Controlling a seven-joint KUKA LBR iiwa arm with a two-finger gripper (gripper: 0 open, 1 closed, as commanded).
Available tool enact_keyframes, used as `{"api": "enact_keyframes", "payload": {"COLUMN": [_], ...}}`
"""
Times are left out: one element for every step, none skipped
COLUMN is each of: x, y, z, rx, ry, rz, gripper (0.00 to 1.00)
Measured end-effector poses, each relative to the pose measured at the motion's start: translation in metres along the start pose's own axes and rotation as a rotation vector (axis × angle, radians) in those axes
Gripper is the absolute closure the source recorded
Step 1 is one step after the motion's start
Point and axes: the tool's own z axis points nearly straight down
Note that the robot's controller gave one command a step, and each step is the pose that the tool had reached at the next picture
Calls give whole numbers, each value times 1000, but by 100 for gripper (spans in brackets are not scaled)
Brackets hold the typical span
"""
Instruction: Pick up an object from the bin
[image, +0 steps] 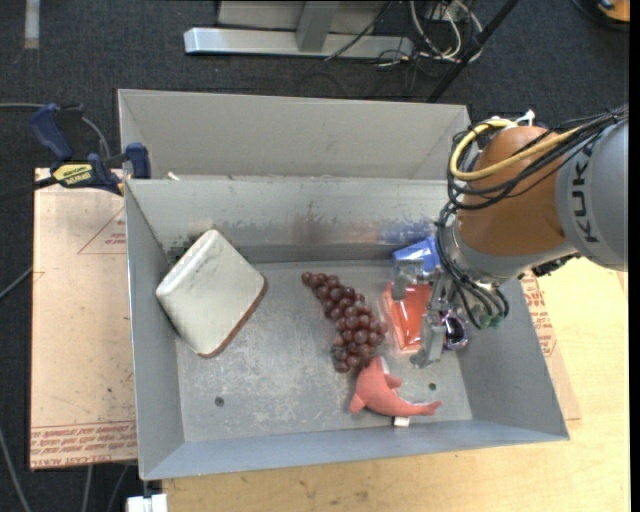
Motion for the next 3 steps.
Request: {"api": "enact_keyframes", "payload": {"x": [13, 18, 25], "y": [13, 15, 44], "z": [5, -4, -2], "rx": [-4, 4, -5], "ry": [0, 4, -4], "rz": [-29, -47, -142], "gripper": [0, 0, 0]}}
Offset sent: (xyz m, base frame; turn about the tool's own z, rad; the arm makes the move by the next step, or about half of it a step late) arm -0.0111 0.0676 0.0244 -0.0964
